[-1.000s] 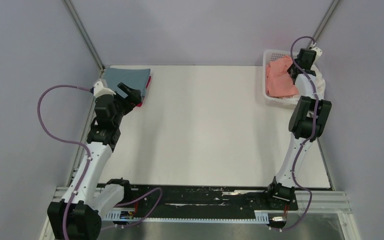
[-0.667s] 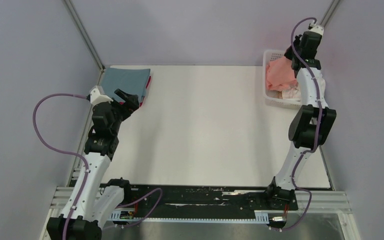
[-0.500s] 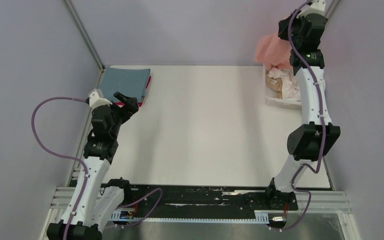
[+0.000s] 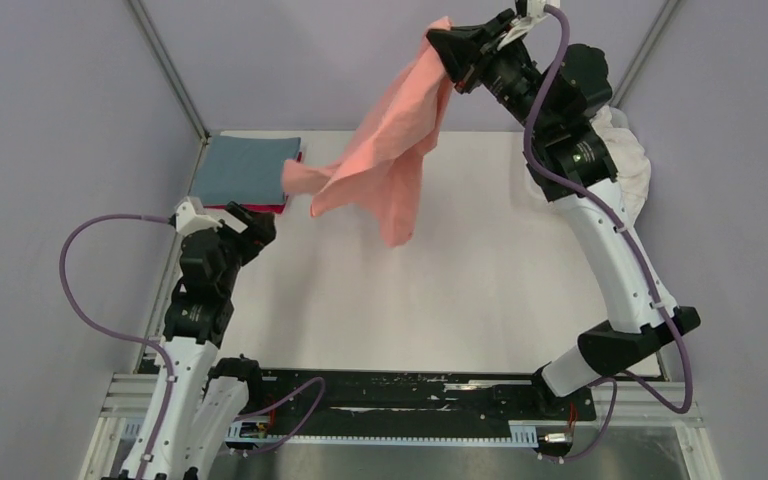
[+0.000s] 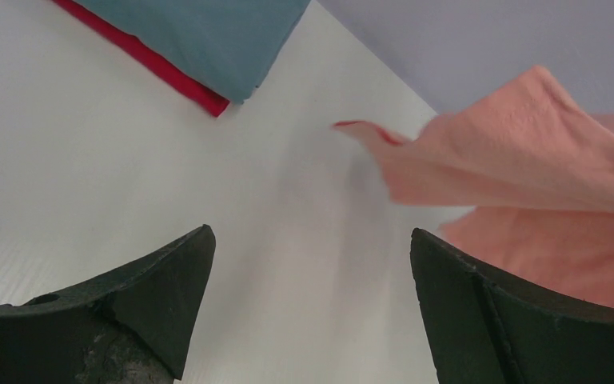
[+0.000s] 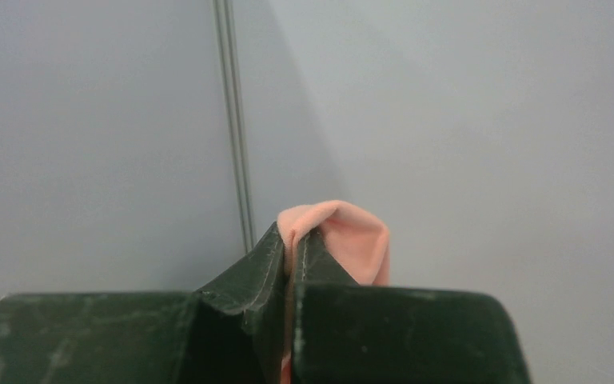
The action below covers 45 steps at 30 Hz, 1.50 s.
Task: Fold and stack the t-shirts
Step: Move the tshirt to the center of the board, then flatten out the tshirt
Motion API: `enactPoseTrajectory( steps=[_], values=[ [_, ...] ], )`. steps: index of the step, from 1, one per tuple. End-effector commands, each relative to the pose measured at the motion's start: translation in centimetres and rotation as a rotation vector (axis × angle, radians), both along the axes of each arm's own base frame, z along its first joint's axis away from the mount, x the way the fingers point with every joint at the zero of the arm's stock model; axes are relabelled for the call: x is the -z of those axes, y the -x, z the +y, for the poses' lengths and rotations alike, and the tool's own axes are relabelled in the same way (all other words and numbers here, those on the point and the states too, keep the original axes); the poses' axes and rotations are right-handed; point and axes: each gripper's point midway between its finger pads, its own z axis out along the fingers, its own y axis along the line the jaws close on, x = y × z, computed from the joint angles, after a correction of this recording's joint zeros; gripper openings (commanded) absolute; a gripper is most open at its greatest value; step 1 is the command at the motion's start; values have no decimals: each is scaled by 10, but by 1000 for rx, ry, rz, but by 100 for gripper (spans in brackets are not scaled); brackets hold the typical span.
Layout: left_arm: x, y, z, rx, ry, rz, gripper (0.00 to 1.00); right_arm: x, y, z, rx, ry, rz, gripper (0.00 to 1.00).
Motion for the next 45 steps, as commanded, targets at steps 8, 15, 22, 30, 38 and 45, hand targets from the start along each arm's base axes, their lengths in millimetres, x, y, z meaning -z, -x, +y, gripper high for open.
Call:
enactPoseTrajectory(
  steps=[8,15,22,30,38,45],
  values=[
    [7,36,5,-50,67,71,100,205,-18,-60,346,71,370,0],
    [55,33,-11,25,104,183,100,426,-29,-143,704,151,836,59],
    [111,21,-54,240,179,387,100,447,-22,-185,942,145,992,100],
    [187,37,-92,389,178,698,100,455,18,-155,733,60,1058,100],
    [221,50,-106,415,173,845,76,468,47,-128,566,37,1121,100],
    [223,48,-105,391,170,825,19,474,61,-102,468,96,1126,98]
  ],
)
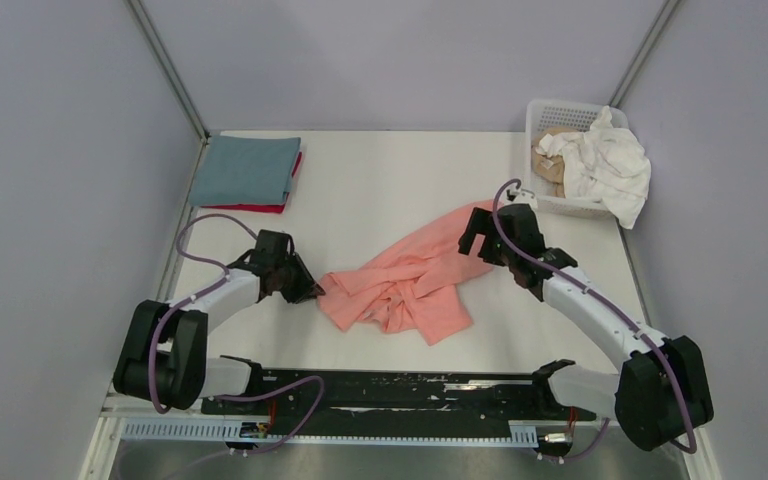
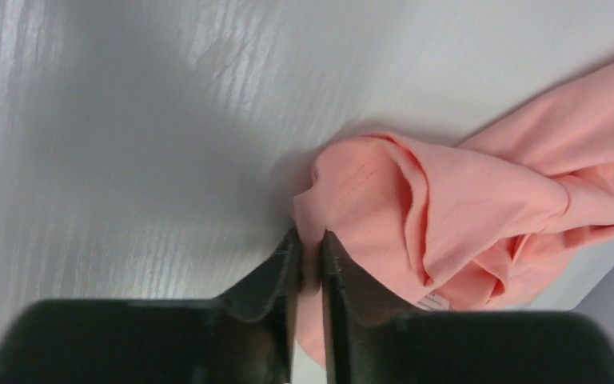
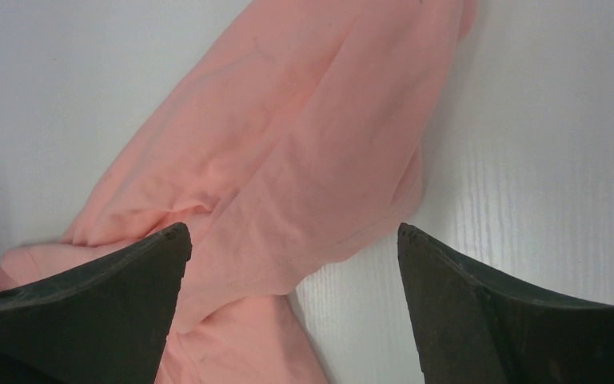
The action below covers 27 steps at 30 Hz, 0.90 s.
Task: Fold and stack the t-shirts
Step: Flatten out the tshirt
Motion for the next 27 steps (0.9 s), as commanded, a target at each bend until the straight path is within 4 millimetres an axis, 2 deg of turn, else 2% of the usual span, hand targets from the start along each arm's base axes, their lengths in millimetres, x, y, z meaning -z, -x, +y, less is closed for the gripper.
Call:
enactPoseTrajectory(
  steps=[1,2,3,9,13,16,18,21,27],
  values=[
    [5,1,2,-14,-17,-7,9,-14,7,32,-113,-46,-41,97],
    [1,-2,3,-17,-17,-28,1,-13,12,41,-151,-36,-37,97],
    [0,-4,3,-20,-22,-42,0,-10,17,50,-181,-29,-28,96],
    [-25,-15,4,-20,-26,-172,0,20,43,90,-235,4,57,93],
    [-39,-14,9,-23,-58,-221,0,26,49,118,-284,103,41,89],
    [-48,-12,10,-21,-66,-248,0,40,49,131,-283,167,74,81],
    [-51,-11,10,-18,-66,-258,0,50,48,136,-269,195,93,75],
    [-55,-10,8,-16,-60,-273,0,66,48,142,-253,227,131,58],
    [-62,-13,7,-17,-58,-297,0,83,46,135,-181,270,166,48]
  ],
)
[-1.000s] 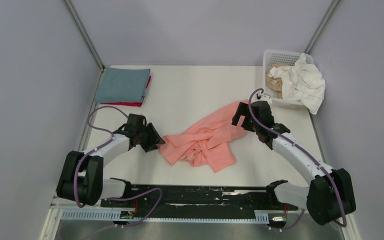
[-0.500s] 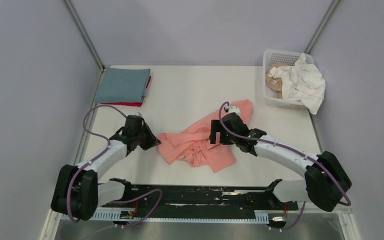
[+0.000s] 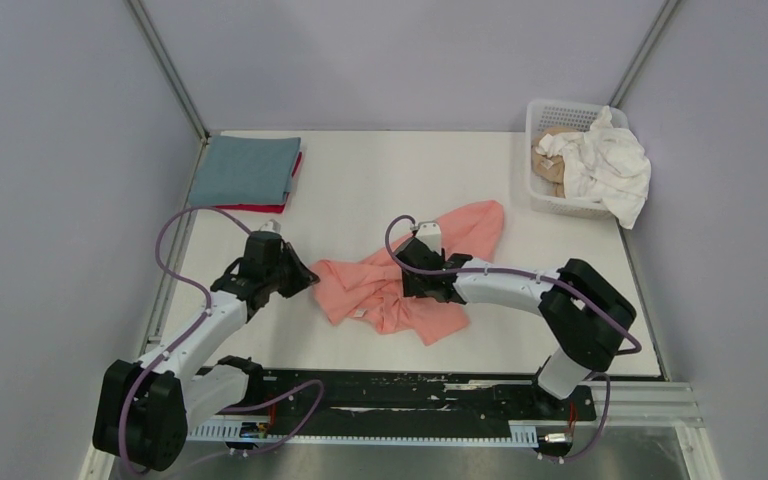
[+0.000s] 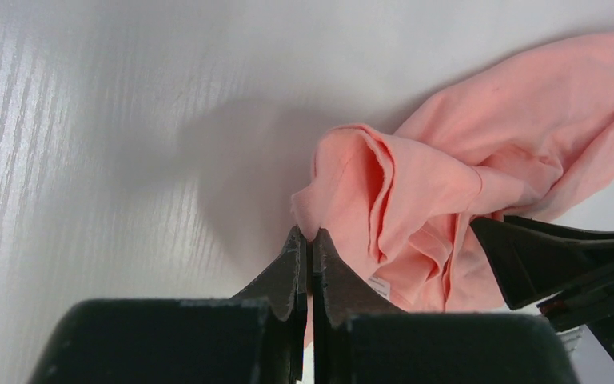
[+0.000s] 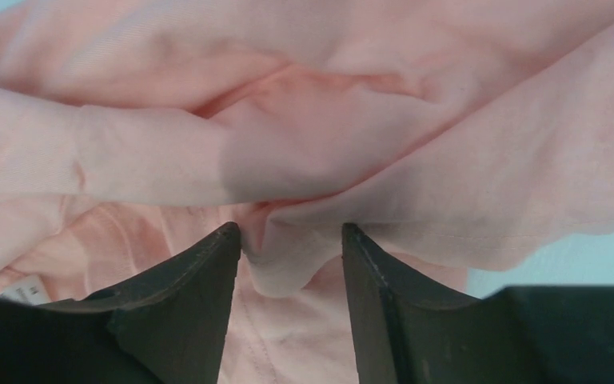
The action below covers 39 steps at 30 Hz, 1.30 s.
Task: Fold and stack the t-shirts
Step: Flatten out the tshirt
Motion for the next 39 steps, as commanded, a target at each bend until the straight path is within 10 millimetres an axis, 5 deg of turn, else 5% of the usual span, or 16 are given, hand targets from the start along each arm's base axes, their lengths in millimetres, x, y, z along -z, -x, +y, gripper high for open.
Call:
enactPoseTrajectory(
  steps=[1,6,11,16,20,24,28,33,39],
  values=[
    [-12,-5,1,2,-13,-45,0,-3,-9,-1,92,9,-30,42],
    [-9,-6,2,-8,-22,-35,0,-5,-10,-15,157,35,-54,16],
    [-10,-9,11,-50,-62,-36,0,-26,-12,-48,240,101,-127,1],
    [-19,-22,28,-138,-129,-71,0,-61,-21,-92,318,92,-216,0],
    [-43,-44,36,-211,-150,-139,0,-104,-48,-119,368,36,-313,0],
    [-98,-76,34,-243,-134,-259,0,-178,-83,-136,392,-32,-496,0],
    [-161,-89,37,-259,-133,-392,0,-263,-93,-137,327,-82,-710,0],
    [-236,-74,64,-357,-145,-597,0,-350,-69,-154,294,-162,-932,0],
    [-337,-19,91,-421,-101,-878,0,-438,-18,-158,130,-313,-1140,0]
  ],
)
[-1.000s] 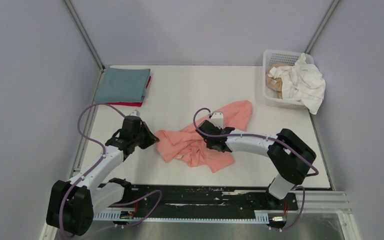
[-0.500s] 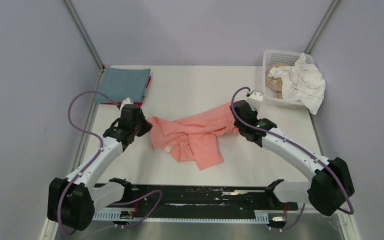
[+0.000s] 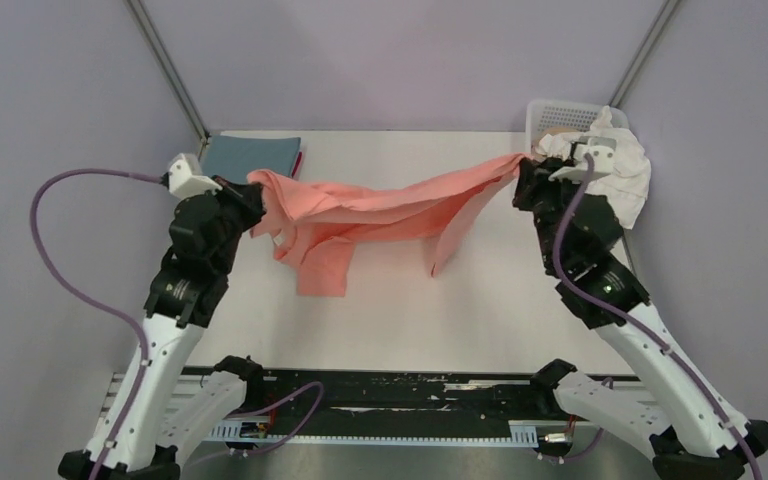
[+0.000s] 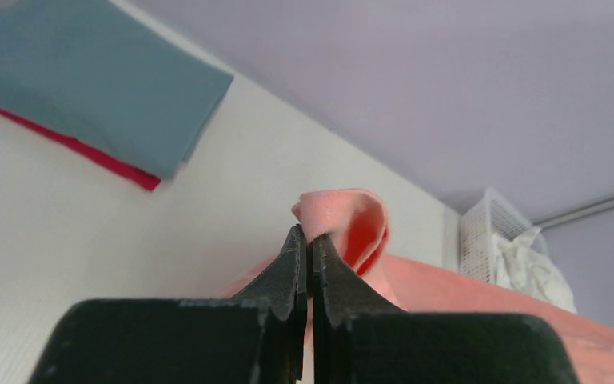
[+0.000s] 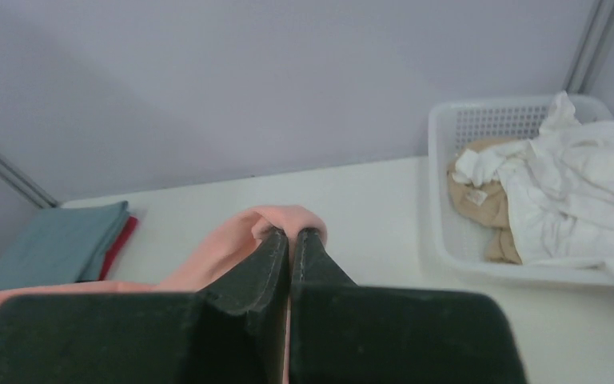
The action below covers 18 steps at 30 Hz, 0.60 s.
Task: Fold and stack the t-shirts
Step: Flatten out the tshirt
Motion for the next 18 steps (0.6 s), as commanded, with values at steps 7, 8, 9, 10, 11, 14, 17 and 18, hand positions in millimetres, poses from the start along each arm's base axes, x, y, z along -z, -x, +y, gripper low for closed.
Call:
enactPoseTrajectory(
  steps=[7,8,9,10,11,14,17,18],
  values=[
    [-181,108,18,86,-11,-599,0,-169,106,-3,-331,-56,-472,0],
    [-196,122,20,99,-15,-645,0,-178,116,-2,-368,-60,-494,0],
    [-201,129,16,131,-22,-661,0,-186,127,-1,-405,-63,-515,0],
    [-215,143,18,139,-26,-703,0,-193,138,-1,-440,-67,-536,0],
    [-220,149,15,165,-32,-716,0,-199,149,-1,-470,-71,-556,0],
    [-244,176,13,208,-37,-797,0,-210,175,-5,-529,-84,-595,0],
    [-257,190,8,255,-48,-834,0,-215,193,-9,-566,-96,-625,0],
    [-263,196,6,273,-54,-846,0,-216,194,-12,-556,-100,-628,0]
  ],
)
